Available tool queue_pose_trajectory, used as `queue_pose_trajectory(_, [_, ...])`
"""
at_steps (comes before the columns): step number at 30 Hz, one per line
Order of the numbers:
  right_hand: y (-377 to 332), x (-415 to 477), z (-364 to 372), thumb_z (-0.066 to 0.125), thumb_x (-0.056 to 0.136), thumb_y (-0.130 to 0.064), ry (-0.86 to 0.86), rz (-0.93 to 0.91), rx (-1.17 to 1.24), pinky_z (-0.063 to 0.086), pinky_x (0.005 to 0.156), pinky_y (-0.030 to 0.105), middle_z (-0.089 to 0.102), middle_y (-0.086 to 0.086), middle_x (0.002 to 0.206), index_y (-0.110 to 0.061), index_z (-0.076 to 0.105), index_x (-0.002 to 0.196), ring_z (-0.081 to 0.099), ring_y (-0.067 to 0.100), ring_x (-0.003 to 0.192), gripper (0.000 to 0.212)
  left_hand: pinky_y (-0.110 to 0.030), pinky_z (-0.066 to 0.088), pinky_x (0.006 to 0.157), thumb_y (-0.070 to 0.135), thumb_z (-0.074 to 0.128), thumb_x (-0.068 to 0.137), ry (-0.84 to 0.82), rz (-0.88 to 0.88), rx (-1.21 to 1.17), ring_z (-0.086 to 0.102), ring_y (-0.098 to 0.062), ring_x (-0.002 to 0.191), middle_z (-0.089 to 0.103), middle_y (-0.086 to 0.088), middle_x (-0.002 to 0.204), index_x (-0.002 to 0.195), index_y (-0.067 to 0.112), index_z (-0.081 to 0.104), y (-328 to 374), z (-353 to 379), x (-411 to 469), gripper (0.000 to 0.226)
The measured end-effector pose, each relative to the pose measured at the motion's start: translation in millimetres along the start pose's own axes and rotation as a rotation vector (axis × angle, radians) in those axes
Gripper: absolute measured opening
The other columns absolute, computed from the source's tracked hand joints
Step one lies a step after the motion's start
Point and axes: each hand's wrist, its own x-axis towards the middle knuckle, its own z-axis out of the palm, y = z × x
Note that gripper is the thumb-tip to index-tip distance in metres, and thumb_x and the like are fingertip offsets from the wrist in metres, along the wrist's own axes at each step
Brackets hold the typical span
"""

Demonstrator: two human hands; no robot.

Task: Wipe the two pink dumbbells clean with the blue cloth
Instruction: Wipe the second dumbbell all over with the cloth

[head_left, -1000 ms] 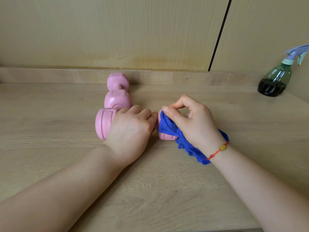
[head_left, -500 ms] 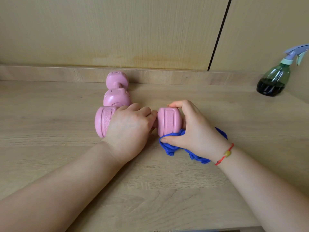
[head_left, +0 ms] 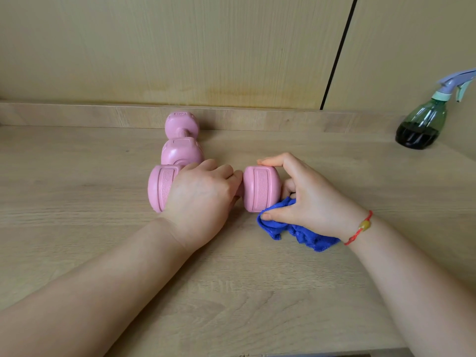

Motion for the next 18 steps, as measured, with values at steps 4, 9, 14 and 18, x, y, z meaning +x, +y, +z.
queue_pose_trajectory(4, [-1.5, 1.7, 0.8, 0.092, 0.058, -0.033, 0.076, -0.012, -0.036, 0.038, 0.064, 0.012, 0.044, -0.026, 0.073, -0.027, 0.052, 0.120, 0.052, -0.001, 0.066, 0.074, -0.032, 0.038, 0.049, 0.020, 0.066, 0.077, 0.020, 0.009, 0.012, 0.054, -0.028, 0.060, 0.056, -0.002, 0.065, 0.079, 0.015, 0.066, 1.2, -0.4, -1.2, 0.005])
queue_pose_trajectory(9, [-1.6, 6.0, 8.3, 0.086, 0.054, -0.051, 0.182, 0.048, 0.151, 0.033, 0.054, 0.016, 0.050, -0.022, 0.057, -0.026, 0.058, 0.098, 0.044, 0.004, 0.051, 0.058, -0.034, 0.040, 0.049, 0.016, 0.070, 0.076, 0.023, 0.012, 0.014, 0.053, -0.028, 0.061, 0.056, -0.002, 0.066, 0.085, 0.015, 0.068, 2.3, 2.9, -3.5, 0.009])
queue_pose_trajectory(14, [-6.8, 13.7, 14.9, 0.080, 0.069, -0.052, 0.340, 0.132, 0.386, 0.056, 0.065, 0.040, 0.072, 0.000, 0.080, -0.021, 0.064, 0.081, 0.067, 0.028, 0.072, 0.038, -0.033, 0.037, 0.049, 0.016, 0.063, 0.078, 0.035, 0.025, 0.016, 0.052, -0.028, 0.058, 0.055, -0.003, 0.064, 0.082, 0.015, 0.067, 4.8, 0.4, -2.3, 0.005])
queue_pose_trajectory(18, [-4.2, 15.5, 14.4, 0.070, 0.087, -0.035, 0.368, 0.113, 0.412, 0.051, 0.068, 0.041, 0.066, -0.004, 0.075, -0.016, 0.065, 0.076, 0.060, 0.027, 0.069, 0.023, -0.031, 0.035, 0.051, 0.020, 0.064, 0.078, 0.008, 0.007, 0.061, 0.053, -0.027, 0.060, 0.057, -0.001, 0.066, 0.088, 0.016, 0.071, 5.3, 0.8, -1.9, 0.013])
